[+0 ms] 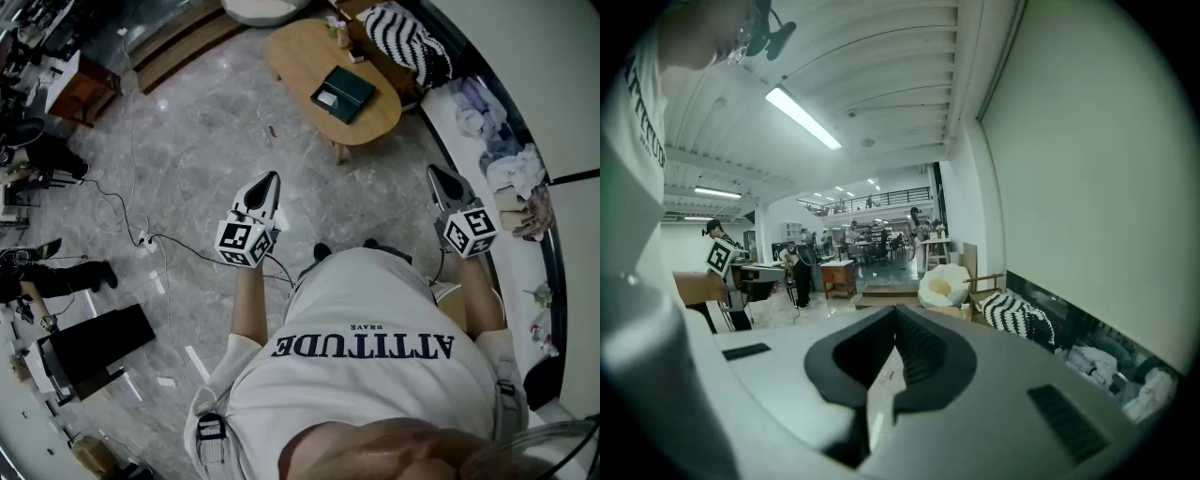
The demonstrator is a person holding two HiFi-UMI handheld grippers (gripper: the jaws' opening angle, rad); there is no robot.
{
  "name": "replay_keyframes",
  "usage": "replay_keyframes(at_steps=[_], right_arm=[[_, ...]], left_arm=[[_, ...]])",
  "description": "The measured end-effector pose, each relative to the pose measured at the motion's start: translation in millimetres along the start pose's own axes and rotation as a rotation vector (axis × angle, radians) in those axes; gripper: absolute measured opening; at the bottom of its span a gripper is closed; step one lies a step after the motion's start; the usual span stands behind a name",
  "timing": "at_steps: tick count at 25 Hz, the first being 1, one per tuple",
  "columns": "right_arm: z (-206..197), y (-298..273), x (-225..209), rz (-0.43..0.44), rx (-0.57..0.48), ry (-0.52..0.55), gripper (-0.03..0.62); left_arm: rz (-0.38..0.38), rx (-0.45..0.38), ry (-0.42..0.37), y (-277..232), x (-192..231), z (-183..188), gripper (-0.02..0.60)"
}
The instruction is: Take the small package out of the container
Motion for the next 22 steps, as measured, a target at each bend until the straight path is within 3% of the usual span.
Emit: replay_keyframes(at_steps=[22], right_arm=[[-2, 0, 27, -0.022, -0.001, -0.023, 0.020]], left_arm=[[-0.018, -0.009, 0.005, 19, 14, 1, 0.023]])
Point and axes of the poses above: the fingertips, and each gripper's own axes: y backward along the fingers, x to its left, z out of its top, the point moved 8 cm from there along y, backward along the fingers, and after that the axes turned 11 degrees about -x, right-handed, at the moved point
